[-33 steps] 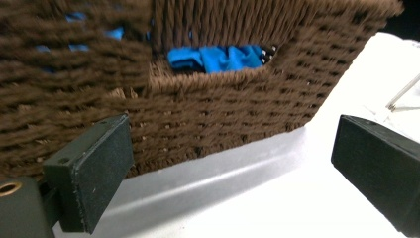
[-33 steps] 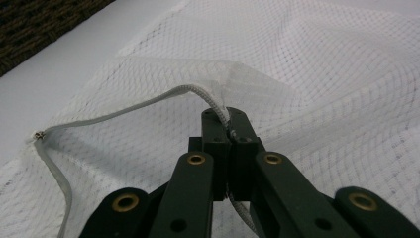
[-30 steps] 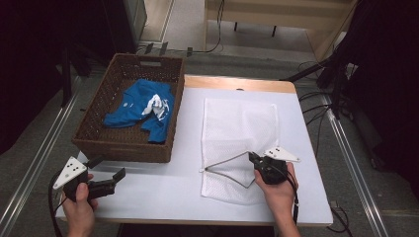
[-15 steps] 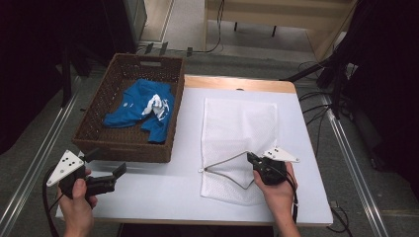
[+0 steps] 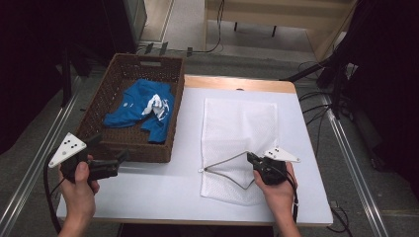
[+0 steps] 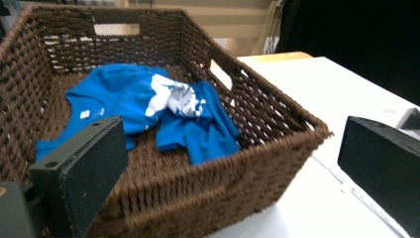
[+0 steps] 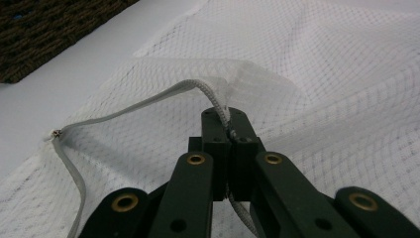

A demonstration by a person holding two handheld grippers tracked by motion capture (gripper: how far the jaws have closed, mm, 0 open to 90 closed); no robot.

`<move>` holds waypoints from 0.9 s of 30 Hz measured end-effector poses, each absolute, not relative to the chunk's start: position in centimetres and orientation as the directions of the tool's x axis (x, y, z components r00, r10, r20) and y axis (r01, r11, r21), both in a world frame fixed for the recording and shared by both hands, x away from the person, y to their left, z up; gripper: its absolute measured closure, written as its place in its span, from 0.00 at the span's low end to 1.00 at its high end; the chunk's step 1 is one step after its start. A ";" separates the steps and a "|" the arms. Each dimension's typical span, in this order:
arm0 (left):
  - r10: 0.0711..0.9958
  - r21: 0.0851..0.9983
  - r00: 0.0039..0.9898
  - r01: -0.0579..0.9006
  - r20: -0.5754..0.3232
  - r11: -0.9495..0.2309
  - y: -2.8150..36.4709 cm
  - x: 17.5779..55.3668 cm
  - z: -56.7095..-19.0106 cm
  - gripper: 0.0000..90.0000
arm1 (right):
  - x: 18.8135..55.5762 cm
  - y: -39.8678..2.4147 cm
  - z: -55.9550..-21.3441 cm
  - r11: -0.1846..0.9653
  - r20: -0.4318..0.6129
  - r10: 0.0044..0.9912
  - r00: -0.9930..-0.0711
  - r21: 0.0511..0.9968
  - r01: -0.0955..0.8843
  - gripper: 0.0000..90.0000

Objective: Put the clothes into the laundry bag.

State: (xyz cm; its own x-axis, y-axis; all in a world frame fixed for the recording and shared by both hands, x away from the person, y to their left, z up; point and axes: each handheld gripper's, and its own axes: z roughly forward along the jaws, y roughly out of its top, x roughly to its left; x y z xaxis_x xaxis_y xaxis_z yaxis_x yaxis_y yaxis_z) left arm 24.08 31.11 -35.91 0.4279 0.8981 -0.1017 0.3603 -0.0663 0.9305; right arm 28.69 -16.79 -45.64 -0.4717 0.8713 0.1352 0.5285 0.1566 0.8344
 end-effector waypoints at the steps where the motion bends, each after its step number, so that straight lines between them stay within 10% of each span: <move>1: 0.900 0.930 0.424 0.362 -0.102 -0.065 31.1 24.3 -35.8 0.00 | 28.7 -16.8 -45.6 0.157 0.135 0.871 -0.472 0.835 0.528 1.00; 27: 0.928 0.917 0.367 0.388 -0.061 -0.093 28.8 31.9 -33.5 0.00 | 28.8 -16.9 -45.7 0.159 0.134 0.869 -0.477 0.837 0.524 1.00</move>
State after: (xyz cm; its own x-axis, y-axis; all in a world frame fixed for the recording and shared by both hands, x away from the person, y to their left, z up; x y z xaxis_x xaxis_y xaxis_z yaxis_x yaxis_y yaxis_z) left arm 31.89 28.84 -33.52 0.3674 0.9281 -0.0609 0.3879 -0.0935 0.9169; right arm 28.80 -16.90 -45.65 -0.4769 0.8687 0.1338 0.5243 0.1590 0.8365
